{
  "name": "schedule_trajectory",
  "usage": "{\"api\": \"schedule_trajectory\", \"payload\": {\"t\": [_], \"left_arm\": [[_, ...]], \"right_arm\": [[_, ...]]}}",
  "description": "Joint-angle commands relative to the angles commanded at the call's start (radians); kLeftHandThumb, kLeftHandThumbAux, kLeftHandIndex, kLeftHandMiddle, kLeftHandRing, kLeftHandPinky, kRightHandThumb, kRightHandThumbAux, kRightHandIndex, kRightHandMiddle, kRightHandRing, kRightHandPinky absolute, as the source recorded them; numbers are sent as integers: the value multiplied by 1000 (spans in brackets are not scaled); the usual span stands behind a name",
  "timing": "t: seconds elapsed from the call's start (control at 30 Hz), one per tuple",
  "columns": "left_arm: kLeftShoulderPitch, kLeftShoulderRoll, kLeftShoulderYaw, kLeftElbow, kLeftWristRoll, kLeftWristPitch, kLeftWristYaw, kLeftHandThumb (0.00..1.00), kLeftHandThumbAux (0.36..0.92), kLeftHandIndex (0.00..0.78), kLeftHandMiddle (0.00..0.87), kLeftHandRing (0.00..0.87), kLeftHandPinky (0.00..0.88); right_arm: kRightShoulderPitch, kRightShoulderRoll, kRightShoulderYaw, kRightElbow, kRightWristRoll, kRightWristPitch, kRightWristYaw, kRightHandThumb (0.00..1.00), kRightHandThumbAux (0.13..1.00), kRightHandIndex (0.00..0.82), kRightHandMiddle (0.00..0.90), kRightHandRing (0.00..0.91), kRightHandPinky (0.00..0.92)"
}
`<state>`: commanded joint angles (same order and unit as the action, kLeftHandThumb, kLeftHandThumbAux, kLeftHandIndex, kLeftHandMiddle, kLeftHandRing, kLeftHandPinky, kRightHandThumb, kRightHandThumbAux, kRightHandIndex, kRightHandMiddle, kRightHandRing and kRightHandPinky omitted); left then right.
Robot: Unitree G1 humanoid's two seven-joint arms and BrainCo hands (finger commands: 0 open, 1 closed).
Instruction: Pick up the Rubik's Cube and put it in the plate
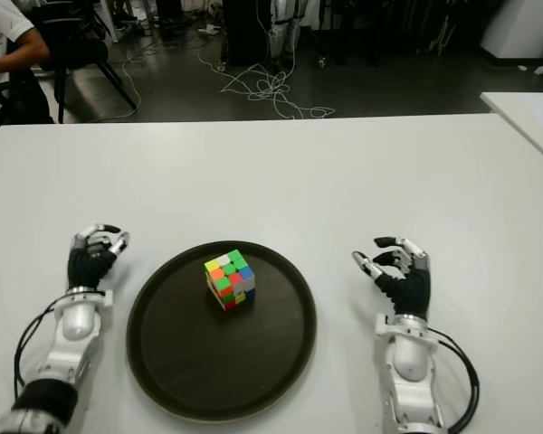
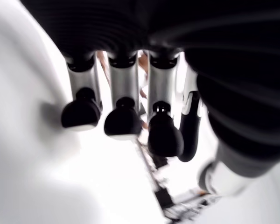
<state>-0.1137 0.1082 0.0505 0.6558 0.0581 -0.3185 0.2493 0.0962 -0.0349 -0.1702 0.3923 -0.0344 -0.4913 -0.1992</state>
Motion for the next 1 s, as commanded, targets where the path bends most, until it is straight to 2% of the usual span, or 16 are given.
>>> {"api": "schedule_trajectory", "payload": {"t": [0.2, 0.37, 0.57, 0.77, 0.9, 1.0], "left_arm": [[73, -22, 10, -131, -23, 29, -34, 713, 700, 444, 828, 834, 816], [99, -33, 19, -186, -27, 59, -41, 712, 701, 444, 820, 825, 808], [115, -34, 24, -212, -4, 90, -33, 712, 701, 444, 820, 824, 804], [115, -33, 31, -205, 5, 98, -30, 712, 701, 443, 819, 825, 803], [114, -36, 33, -210, 7, 112, -31, 713, 701, 443, 816, 824, 801], [118, -36, 32, -220, 8, 125, -36, 713, 700, 444, 819, 825, 803]], "right_arm": [[14, 3, -2, -3, 1, -14, 4, 76, 851, 701, 799, 792, 752], [22, 5, 1, -11, -5, -16, 3, 91, 851, 720, 817, 814, 784], [34, 8, 5, -32, -8, -1, 5, 109, 850, 731, 825, 825, 794], [48, 16, 11, -61, -17, 25, -2, 151, 846, 729, 825, 827, 798], [61, 25, 18, -97, -29, 69, -14, 191, 844, 722, 821, 827, 808], [75, 40, 26, -141, -39, 130, -30, 221, 843, 722, 820, 828, 813]]}}
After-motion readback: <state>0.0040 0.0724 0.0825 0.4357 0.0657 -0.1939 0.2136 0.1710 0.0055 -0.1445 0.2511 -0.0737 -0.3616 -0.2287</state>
